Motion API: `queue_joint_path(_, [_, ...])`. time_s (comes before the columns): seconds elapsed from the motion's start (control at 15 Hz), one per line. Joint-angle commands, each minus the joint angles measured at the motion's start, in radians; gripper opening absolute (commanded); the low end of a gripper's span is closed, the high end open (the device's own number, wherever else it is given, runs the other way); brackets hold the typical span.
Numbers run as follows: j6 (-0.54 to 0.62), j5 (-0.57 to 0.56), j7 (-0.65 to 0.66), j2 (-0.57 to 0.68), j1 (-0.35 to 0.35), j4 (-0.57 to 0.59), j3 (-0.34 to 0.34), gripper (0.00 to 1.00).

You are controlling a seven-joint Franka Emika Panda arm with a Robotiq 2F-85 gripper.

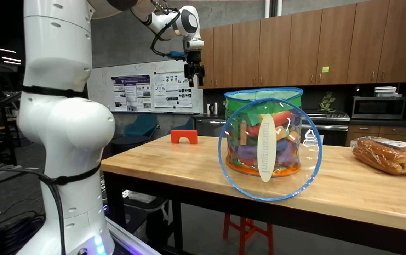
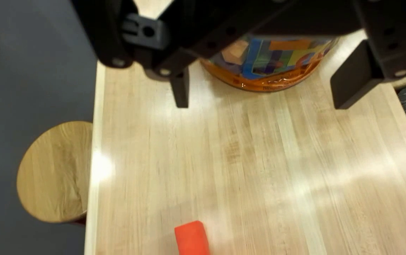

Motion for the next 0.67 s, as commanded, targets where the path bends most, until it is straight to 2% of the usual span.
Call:
queue_joint_path(0.0, [0.072, 0.037, -0.011, -0.034, 0.017, -0.103, 0.007, 1.00])
queue_joint_path(0.2, [0.120, 0.054, -0.028, -0.033, 0.032, -0.163, 0.019, 1.00])
queue_joint_path(0.6, [0.140, 0.049, -0.091, 0.035, 0.062, -0.193, 0.043, 1.00])
